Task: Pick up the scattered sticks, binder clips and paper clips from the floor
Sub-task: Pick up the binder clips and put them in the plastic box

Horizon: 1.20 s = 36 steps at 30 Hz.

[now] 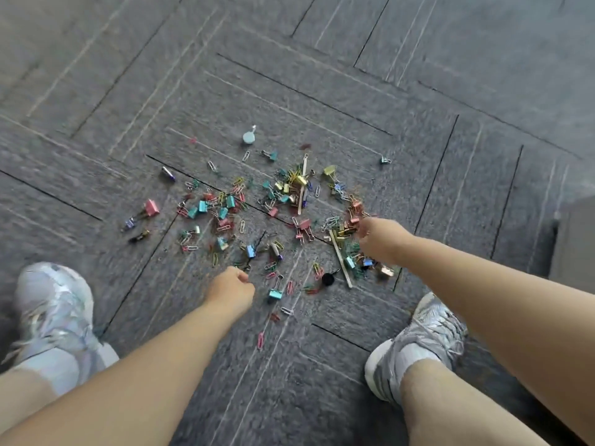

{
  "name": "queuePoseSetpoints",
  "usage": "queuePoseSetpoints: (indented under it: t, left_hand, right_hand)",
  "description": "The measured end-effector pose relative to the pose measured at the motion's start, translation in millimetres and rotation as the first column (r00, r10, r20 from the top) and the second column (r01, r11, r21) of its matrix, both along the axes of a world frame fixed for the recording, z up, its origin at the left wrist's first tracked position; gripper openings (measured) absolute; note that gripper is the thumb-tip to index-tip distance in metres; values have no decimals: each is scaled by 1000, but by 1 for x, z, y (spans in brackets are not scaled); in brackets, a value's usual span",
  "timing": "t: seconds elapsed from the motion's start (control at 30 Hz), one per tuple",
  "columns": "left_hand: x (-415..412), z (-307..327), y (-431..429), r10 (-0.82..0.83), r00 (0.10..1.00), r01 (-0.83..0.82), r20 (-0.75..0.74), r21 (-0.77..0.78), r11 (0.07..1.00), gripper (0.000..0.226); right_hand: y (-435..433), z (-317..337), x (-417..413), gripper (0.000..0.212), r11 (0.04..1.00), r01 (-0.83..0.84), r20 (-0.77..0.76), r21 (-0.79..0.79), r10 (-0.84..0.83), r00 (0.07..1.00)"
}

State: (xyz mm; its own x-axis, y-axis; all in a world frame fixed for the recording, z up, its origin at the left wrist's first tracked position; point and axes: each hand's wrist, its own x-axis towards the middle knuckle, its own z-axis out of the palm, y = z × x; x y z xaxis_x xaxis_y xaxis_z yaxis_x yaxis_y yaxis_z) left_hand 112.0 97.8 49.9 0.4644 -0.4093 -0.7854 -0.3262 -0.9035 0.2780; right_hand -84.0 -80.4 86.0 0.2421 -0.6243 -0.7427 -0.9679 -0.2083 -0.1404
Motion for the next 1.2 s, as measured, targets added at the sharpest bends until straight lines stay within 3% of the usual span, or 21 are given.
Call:
queuePoseSetpoints:
  t: [0.13,0.33,0.4,0.53,0.6,0.8,0.93,1.0,1.07,1.2]
  left_hand:
    - [-30,-41,-24,-119,993,119,25,-33,992,23]
    - [-53,-84,-74,-80,989,108,123,-238,965,17]
    - [-52,-89,-100,-72,980,122,187,-277,953,17]
    - [-45,-94,-147,-187,937,267,296,-256,929,20]
    - [-41,-97,-164,-232,914,319,333,-235,918,18]
    - [-36,-100,-183,-383,803,464,457,-76,883,27]
    - [-32,-106,-167,-441,749,536,495,-59,842,33]
    - [-30,-107,-162,-470,737,565,486,-60,823,29]
    - [-30,-106,-162,-510,717,588,476,-21,808,25]
    - [-32,-99,-162,-531,747,584,400,-11,812,19]
  right_hand:
    - [30,-68,-59,23,979,196,11,-49,-196,981]
    - [38,-107,-64,10,912,381,311,-151,-322,894]
    - [26,-111,-51,11,940,326,352,-102,-272,895]
    - [20,-119,-31,24,992,-72,132,-102,85,988]
    - [20,-123,-25,27,985,-136,80,-102,145,986]
    - [30,-127,-9,17,990,-31,78,-136,42,996]
    - [27,-130,-10,19,994,107,98,-5,-106,989]
    - [20,-129,-8,20,935,313,197,168,-343,918]
    - [14,-124,-4,20,807,507,270,303,-583,767]
    - [2,-111,5,16,573,681,362,455,-818,447]
